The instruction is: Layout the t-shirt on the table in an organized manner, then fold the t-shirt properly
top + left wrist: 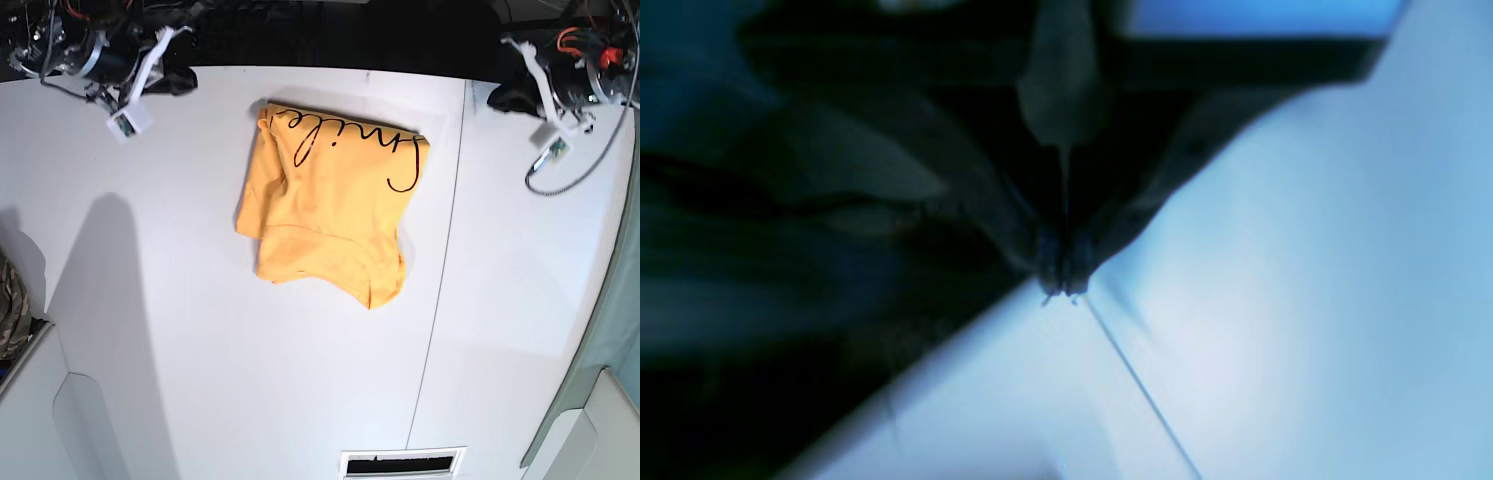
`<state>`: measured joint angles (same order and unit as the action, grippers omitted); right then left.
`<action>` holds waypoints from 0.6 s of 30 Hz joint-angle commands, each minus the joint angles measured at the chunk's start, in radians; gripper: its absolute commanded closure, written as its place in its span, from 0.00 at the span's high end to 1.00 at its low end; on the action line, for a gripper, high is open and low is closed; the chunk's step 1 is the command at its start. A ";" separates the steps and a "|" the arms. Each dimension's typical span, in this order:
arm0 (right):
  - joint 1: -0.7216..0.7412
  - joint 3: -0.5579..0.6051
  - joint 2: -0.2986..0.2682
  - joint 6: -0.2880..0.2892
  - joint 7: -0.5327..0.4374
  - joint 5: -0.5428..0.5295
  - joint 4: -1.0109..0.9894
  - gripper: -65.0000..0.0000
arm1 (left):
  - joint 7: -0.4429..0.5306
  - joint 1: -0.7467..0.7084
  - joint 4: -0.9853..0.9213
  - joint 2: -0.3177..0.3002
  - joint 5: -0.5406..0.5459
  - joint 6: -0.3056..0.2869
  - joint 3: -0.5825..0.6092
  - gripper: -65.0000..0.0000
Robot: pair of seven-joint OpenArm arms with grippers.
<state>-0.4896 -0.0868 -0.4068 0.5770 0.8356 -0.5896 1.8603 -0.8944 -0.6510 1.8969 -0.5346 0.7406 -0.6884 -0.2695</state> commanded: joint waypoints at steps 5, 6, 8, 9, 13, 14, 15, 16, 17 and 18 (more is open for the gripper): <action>-0.151 0.002 -0.096 0.014 -0.020 -0.019 0.010 0.00 | 0.015 -0.221 0.004 -0.014 -0.088 -0.010 0.004 0.02; -0.176 0.008 -0.113 0.014 -0.020 -0.019 0.004 0.00 | 0.015 -0.252 -0.008 -0.014 -0.110 -0.010 0.011 0.02; -0.219 0.026 -0.148 0.014 -0.019 -0.012 -0.014 0.00 | 0.014 -0.304 -0.047 -0.014 -0.142 -0.010 0.027 0.02; -0.238 0.040 -0.164 0.014 -0.019 0.002 -0.026 0.00 | 0.014 -0.324 -0.074 -0.014 -0.162 -0.010 0.037 0.02; -0.270 0.132 -0.217 0.004 -0.020 0.041 -0.137 0.00 | 0.014 -0.346 -0.244 -0.014 -0.266 -0.010 0.119 0.02; -0.264 0.162 -0.225 0.001 -0.020 0.050 -0.184 0.00 | 0.014 -0.334 -0.296 -0.014 -0.293 -0.010 0.148 0.02; -0.250 0.195 -0.230 -0.002 -0.025 0.057 -0.238 0.00 | 0.014 -0.314 -0.349 -0.014 -0.320 -0.010 0.181 0.02; -0.227 0.229 -0.230 -0.005 -0.023 0.064 -0.297 0.00 | 0.013 -0.287 -0.403 -0.014 -0.342 -0.010 0.217 0.02; -0.199 0.266 -0.230 -0.005 -0.023 0.066 -0.361 0.00 | 0.003 -0.254 -0.459 -0.014 -0.369 -0.010 0.254 0.02; -0.166 0.307 -0.229 -0.005 -0.023 0.066 -0.426 0.00 | -0.017 -0.218 -0.514 -0.014 -0.390 -0.010 0.294 0.02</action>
<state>-0.6510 0.2283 -0.6220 0.5655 0.8108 -0.5121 1.4216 -0.9115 -0.8589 1.3712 -0.5369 0.3424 -0.6930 0.0345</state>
